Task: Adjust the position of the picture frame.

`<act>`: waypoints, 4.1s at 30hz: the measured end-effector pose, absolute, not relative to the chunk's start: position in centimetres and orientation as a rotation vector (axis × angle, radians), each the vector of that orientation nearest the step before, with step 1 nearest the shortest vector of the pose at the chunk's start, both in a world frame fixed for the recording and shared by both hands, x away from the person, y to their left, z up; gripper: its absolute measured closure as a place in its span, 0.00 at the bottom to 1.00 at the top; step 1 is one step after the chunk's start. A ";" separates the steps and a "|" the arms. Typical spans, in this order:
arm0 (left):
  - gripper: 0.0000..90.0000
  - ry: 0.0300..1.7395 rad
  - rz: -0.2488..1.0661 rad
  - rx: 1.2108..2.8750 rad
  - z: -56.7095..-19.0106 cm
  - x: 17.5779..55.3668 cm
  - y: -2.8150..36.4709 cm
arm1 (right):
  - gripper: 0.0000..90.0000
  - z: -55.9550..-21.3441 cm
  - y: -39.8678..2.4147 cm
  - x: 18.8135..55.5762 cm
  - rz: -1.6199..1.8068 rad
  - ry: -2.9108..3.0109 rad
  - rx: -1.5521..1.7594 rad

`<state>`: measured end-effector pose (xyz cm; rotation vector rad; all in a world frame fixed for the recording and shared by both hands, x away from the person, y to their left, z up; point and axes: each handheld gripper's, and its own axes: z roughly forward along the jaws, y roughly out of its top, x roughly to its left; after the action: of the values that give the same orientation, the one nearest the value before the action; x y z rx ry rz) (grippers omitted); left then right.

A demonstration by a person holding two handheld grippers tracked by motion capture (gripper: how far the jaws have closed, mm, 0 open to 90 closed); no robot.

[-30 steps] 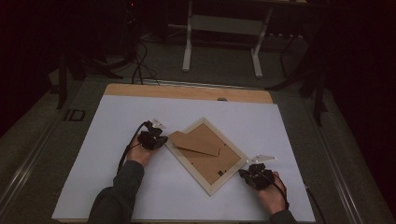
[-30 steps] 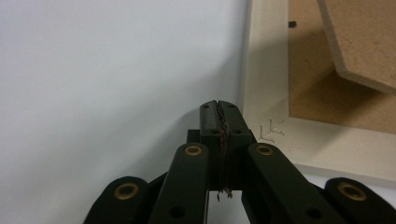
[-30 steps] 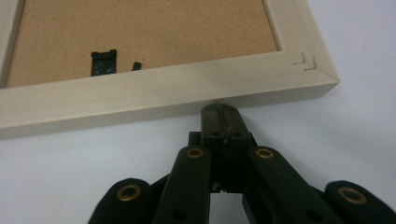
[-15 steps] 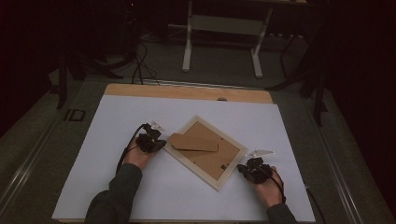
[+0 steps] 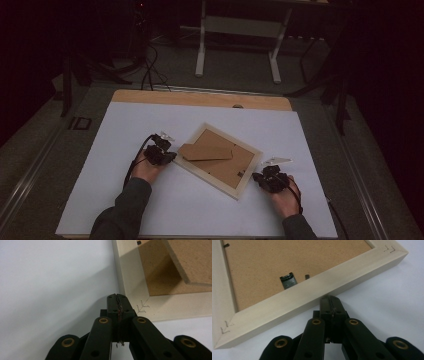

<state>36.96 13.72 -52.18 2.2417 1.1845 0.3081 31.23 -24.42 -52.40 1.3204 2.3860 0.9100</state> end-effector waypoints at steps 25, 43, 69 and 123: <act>1.00 1.287 0.281 2.116 -52.7 32.6 14.1 | 1.00 -52.7 -24.0 31.7 0.943 2.349 1.328; 1.00 1.328 0.208 2.069 -52.8 30.6 15.5 | 1.00 -52.8 -22.9 32.6 0.954 2.344 1.342; 1.00 1.331 0.236 2.045 -53.0 29.2 15.9 | 1.00 -52.5 -23.2 31.4 0.997 2.486 1.278; 1.00 1.397 0.331 2.046 -52.8 28.7 18.0 | 1.00 -52.7 -20.1 33.4 1.024 2.498 1.230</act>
<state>28.74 18.01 -52.79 2.0457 1.3972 0.3314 33.44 -20.14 -52.74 1.2301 2.4981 1.0236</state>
